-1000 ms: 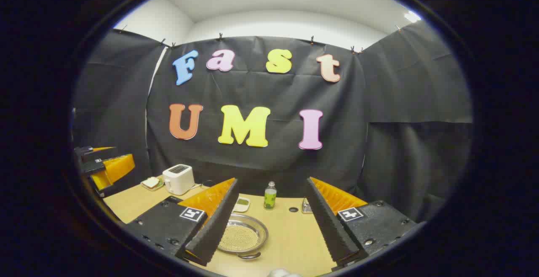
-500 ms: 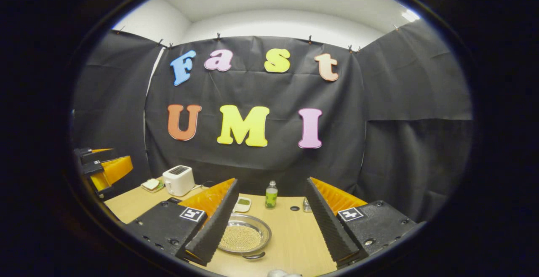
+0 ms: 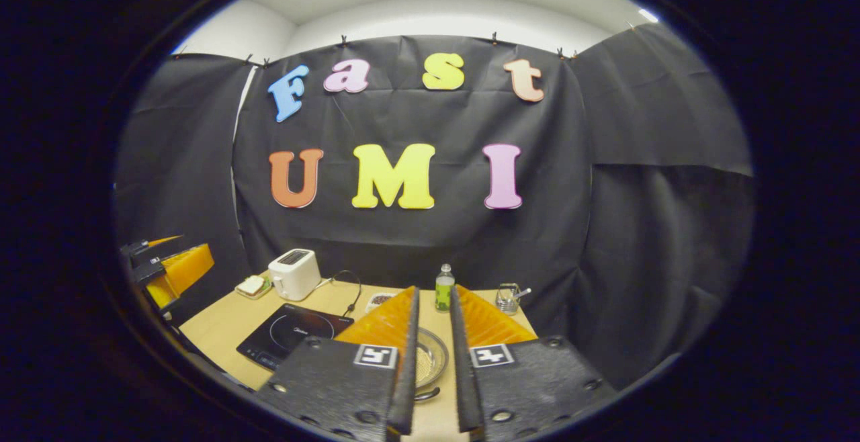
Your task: First push the handle of the pot to place it horizontally, then grasp the pot with both hands and set it on the induction cooktop.
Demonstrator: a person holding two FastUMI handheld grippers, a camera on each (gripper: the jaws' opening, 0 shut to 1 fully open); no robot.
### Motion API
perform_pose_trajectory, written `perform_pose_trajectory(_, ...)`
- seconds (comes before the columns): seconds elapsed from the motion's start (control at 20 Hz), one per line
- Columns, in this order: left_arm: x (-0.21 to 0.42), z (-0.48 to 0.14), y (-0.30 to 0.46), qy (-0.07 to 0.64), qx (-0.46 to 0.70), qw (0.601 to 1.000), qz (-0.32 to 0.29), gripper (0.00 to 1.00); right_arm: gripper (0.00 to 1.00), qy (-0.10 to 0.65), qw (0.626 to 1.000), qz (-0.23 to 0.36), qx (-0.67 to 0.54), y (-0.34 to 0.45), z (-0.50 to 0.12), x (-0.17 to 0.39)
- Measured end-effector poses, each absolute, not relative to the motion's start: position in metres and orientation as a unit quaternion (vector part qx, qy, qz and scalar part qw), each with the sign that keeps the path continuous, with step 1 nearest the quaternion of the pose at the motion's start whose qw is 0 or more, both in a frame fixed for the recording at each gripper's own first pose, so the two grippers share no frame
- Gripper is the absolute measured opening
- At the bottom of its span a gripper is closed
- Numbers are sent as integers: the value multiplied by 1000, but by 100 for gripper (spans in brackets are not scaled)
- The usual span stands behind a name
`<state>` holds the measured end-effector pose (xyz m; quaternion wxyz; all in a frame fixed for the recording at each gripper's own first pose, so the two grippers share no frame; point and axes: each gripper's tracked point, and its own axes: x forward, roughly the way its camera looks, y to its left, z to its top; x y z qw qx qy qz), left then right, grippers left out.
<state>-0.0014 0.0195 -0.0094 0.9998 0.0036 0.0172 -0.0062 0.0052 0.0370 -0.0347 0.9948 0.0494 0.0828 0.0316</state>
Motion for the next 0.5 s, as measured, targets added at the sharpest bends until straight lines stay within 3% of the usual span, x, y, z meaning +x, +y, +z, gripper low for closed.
perform_pose_trajectory(0.05, -2, -11, 20, 17, 4, 1000, -4, 95, 0, 99, 991, 63, 65, 49, -43, 4)
perform_pose_trajectory(0.5, -9, -20, 24, 26, -3, 999, 22, 95, 4, 216, 968, 123, 41, 81, -149, 10)
